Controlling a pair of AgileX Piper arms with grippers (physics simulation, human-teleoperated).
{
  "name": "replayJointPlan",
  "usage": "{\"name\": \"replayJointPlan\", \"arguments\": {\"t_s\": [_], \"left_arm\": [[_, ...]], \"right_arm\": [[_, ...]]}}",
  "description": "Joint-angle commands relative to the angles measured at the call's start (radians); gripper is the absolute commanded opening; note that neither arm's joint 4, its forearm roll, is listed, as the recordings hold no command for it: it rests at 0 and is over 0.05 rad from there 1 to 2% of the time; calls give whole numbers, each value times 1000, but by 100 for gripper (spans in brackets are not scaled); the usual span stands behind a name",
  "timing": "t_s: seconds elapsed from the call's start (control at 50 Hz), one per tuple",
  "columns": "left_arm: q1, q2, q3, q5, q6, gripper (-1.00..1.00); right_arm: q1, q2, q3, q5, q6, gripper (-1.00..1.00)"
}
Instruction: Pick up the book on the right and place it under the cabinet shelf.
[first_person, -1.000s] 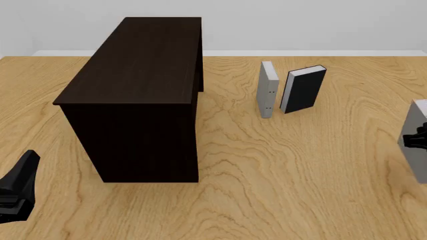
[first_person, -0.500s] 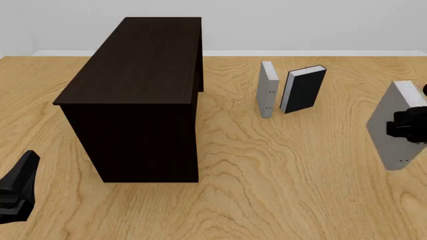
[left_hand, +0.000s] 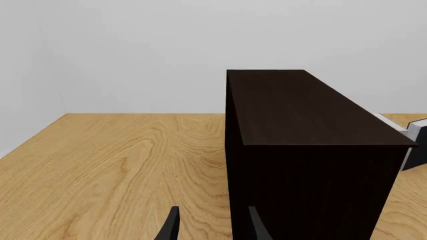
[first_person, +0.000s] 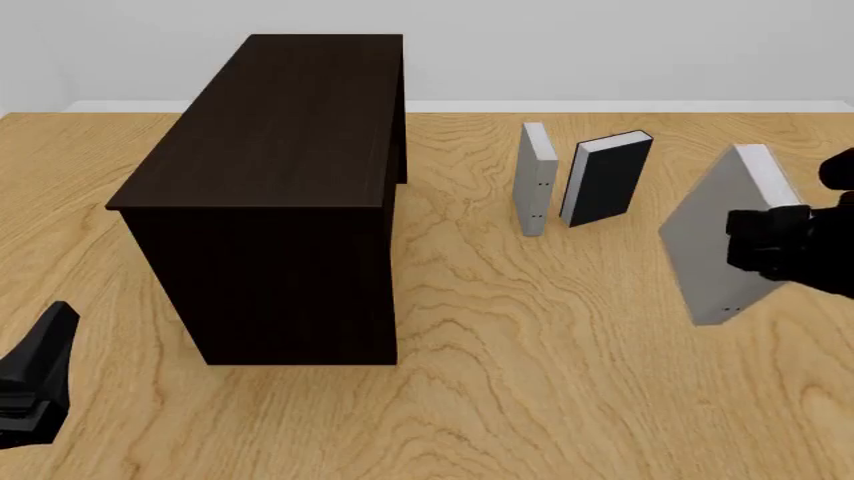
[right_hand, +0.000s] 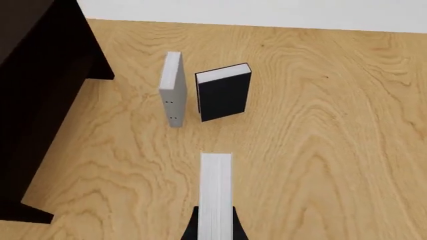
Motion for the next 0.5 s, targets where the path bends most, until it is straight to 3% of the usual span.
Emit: {"name": "replayJointPlan", "arguments": {"t_s": [0.02, 0.16, 0.2, 0.32, 0.5], "left_arm": [[0, 4, 0, -3, 0, 100], [0, 6, 0, -6, 0, 100], [0, 4, 0, -4, 0, 100], [0, 1, 0, -1, 0, 100], [0, 1, 0, 0, 0, 100]], "right_arm": [[87, -17, -12, -57, 120, -100], [108, 38, -14, -138, 153, -100], [127, 47, -7, -168, 190, -100], [154, 109, 7, -254, 229, -100], [192, 174, 22, -334, 256, -100]]}}
